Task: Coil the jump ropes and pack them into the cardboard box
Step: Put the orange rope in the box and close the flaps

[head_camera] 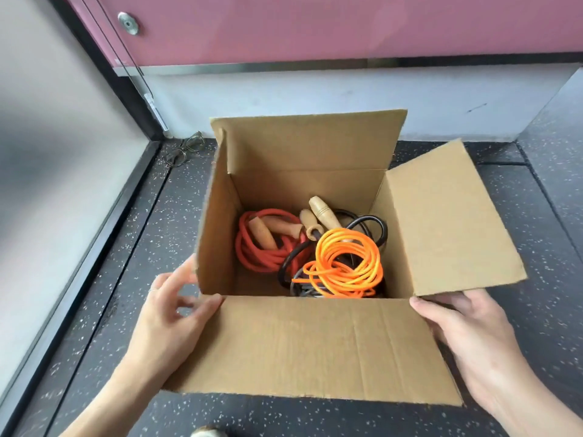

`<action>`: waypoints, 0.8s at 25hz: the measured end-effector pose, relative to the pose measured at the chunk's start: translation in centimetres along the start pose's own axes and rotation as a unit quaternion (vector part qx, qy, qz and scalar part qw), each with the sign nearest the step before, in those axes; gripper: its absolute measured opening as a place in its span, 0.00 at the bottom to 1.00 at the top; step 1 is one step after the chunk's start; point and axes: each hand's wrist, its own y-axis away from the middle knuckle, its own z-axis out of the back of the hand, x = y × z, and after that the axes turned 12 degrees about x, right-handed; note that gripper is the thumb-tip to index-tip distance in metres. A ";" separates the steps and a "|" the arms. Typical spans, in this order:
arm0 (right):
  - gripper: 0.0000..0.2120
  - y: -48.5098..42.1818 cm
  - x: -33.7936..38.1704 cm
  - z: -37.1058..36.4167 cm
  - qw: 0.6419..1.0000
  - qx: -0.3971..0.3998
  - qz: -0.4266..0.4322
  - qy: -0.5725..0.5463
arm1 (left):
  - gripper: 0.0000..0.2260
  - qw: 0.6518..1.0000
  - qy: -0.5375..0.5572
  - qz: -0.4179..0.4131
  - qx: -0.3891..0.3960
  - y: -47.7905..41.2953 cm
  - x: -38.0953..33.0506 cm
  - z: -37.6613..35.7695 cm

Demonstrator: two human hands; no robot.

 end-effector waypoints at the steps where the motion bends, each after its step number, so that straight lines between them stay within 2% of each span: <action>1: 0.14 -0.1 0.3 -0.5 0.998 0.000 0.023 0.065 | 0.18 0.997 -0.067 -0.041 0.028 -0.5 0.0 -0.3; 3: 0.23 0.0 0.6 -1.7 0.980 0.043 0.082 0.173 | 0.18 0.985 -0.137 -0.081 0.067 -1.0 0.4 -0.9; 5: 0.28 0.0 0.4 -2.2 0.953 0.095 0.124 0.259 | 0.15 0.980 -0.150 -0.102 0.076 -1.0 1.1 -1.3; 7: 0.29 -0.5 0.6 -1.8 0.936 0.131 0.130 0.299 | 0.20 0.976 -0.163 -0.121 0.084 -1.2 1.7 -1.1; 9: 0.30 -1.0 1.1 -0.6 0.913 0.166 0.126 0.352 | 0.31 0.963 -0.200 -0.149 0.103 -2.0 2.4 0.0; 10: 0.36 -1.4 1.4 0.1 0.890 0.179 0.120 0.402 | 0.35 0.951 -0.225 -0.172 0.124 -2.4 2.9 0.7; 12: 0.48 -1.6 1.8 0.7 0.818 0.200 0.087 0.532 | 0.41 0.922 -0.270 -0.205 0.186 -3.0 3.8 1.8; 13: 0.52 -1.6 1.8 0.7 0.787 0.200 0.076 0.579 | 0.44 0.907 -0.292 -0.216 0.214 -3.2 4.2 2.2; 14: 0.54 -1.7 1.8 0.7 0.773 0.196 0.072 0.599 | 0.46 0.895 -0.307 -0.224 0.235 -3.5 4.5 2.6; 15: 0.55 -1.9 1.9 0.7 0.749 0.203 0.075 0.625 | 0.46 0.886 -0.318 -0.228 0.247 -3.7 4.5 3.1; 17: 0.55 -2.6 2.3 1.3 0.736 0.220 0.086 0.635 | 0.39 0.871 -0.315 -0.253 0.279 -4.5 4.5 4.2; 19: 0.47 -3.4 3.3 2.1 0.773 0.263 0.059 0.574 | 0.27 0.874 -0.261 -0.255 0.319 -5.1 4.0 5.4; 20: 0.34 -3.7 3.7 2.1 0.787 0.292 0.040 0.542 | 0.22 0.890 -0.219 -0.222 0.333 -5.1 3.4 5.7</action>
